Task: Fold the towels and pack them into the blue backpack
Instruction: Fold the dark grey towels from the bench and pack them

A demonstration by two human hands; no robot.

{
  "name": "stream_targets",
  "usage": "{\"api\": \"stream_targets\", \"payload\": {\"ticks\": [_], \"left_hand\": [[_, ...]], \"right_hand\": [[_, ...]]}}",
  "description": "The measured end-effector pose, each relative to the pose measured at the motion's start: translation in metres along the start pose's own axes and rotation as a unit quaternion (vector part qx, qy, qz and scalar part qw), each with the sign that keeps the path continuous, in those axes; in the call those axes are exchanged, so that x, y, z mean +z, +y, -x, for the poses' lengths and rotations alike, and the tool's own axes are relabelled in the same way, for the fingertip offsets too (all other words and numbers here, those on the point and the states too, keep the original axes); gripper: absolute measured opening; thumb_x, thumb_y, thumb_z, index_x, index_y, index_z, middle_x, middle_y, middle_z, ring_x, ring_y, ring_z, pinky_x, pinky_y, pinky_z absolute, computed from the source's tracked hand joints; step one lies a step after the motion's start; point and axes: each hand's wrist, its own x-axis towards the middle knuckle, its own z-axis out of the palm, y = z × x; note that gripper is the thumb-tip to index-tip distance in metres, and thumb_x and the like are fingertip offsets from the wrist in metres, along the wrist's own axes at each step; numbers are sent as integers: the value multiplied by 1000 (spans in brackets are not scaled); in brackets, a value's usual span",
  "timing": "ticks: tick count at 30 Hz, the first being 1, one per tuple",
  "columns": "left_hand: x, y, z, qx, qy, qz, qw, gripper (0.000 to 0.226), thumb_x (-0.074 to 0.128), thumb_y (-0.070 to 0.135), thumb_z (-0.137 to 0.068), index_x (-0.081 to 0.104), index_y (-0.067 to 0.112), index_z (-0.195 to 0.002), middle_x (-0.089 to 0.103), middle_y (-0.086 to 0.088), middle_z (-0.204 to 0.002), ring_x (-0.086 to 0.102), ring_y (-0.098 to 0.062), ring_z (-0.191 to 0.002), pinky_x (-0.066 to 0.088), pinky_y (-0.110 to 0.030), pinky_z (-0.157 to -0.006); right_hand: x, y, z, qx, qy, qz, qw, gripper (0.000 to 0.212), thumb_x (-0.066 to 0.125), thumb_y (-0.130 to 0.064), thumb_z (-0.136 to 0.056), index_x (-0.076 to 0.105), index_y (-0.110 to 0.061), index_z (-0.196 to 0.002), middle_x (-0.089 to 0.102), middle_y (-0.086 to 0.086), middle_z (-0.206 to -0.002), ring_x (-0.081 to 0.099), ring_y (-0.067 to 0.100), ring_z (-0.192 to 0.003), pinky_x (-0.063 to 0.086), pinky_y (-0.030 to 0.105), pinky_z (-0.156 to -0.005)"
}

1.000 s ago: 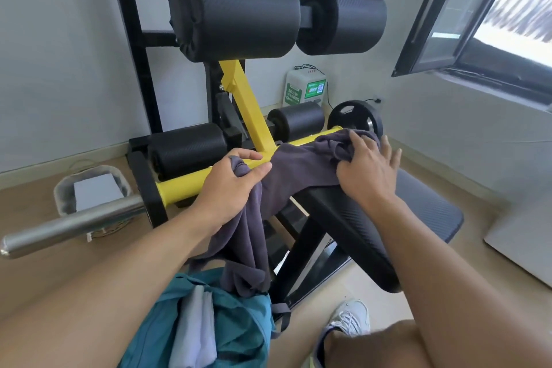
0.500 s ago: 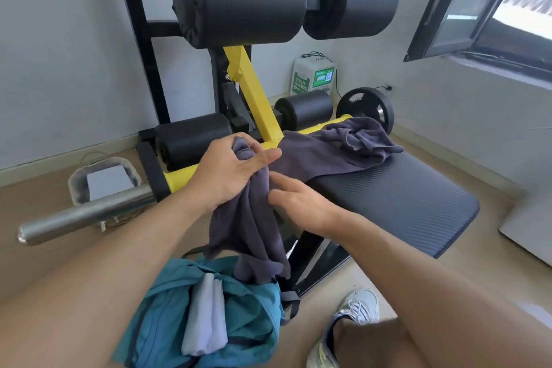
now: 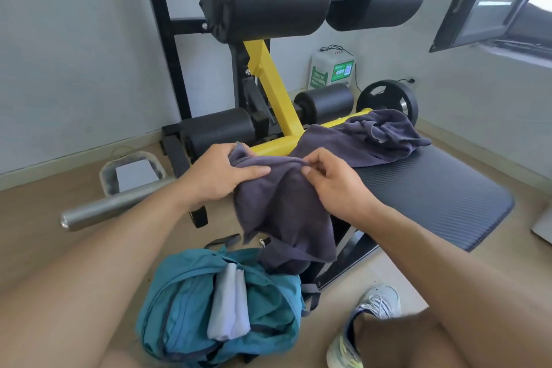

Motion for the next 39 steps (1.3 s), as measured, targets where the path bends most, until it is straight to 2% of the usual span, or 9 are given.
{"api": "stream_targets", "payload": {"ticks": [4,9,13,16,19,23,30,36,39], "left_hand": [[-3,-4,2,31,44,36,998,8,81,26,-86,74,29,-90,75,6,-96,69,-11,-99,56,-33,-91],[-2,-2,7,46,26,48,997,26,81,16,-85,72,31,-104,73,8,-99,68,-3,-93,53,-17,-81],[-7,-2,9,62,19,45,997,50,89,18,-76,67,30,-119,71,9,-98,66,2,-89,47,-8,-82],[-13,-6,9,52,12,60,997,62,90,7,-72,65,27,-126,74,7,-111,70,-6,-104,50,-19,-96],[-19,-9,12,9,-33,94,995,61,92,7,-68,69,23,-122,77,6,-112,72,-10,-107,54,-33,-99],[-21,-10,18,-47,-91,96,990,53,91,53,-61,78,28,-106,80,3,-104,76,-16,-100,57,-43,-97],[-10,-5,19,-5,28,99,995,14,75,40,-90,81,28,-95,80,0,-92,76,-22,-93,59,-48,-93],[-9,-14,6,-47,202,49,977,36,69,40,-94,74,5,-88,73,-19,-87,63,-22,-73,51,-38,-70],[-15,-30,-1,-116,270,96,951,34,70,39,-93,73,6,-93,75,-16,-92,67,-22,-84,56,-43,-80]], "right_hand": [[4,-8,4,42,-111,-71,990,8,66,-23,-97,68,-18,-91,65,-6,-75,55,6,-69,43,24,-64],[12,-10,9,40,-249,-148,956,19,80,-8,-85,62,-12,-85,59,10,-79,57,18,-77,49,26,-67],[16,-9,5,65,-246,-227,940,31,82,-29,-81,58,-11,-90,61,11,-85,61,20,-79,53,32,-72],[15,-6,-1,110,-220,-273,930,52,77,-53,-78,60,-11,-103,59,13,-94,59,25,-86,56,38,-78],[11,1,-5,87,-168,-245,951,31,75,-27,-89,64,-5,-108,69,11,-99,67,26,-97,58,46,-91],[8,0,-4,36,-117,-165,979,17,73,-17,-93,69,-2,-97,70,17,-90,68,19,-88,61,32,-78],[9,-5,1,-4,-109,-70,991,32,81,-37,-85,69,-7,-82,61,-2,-69,52,7,-63,42,23,-61],[10,-7,-1,-2,-131,-26,991,71,82,-62,-72,62,5,-86,59,8,-73,53,11,-68,42,33,-65],[6,-9,1,-1,-146,-46,988,70,81,-53,-79,49,9,-80,47,3,-69,43,12,-65,35,31,-61]]}}
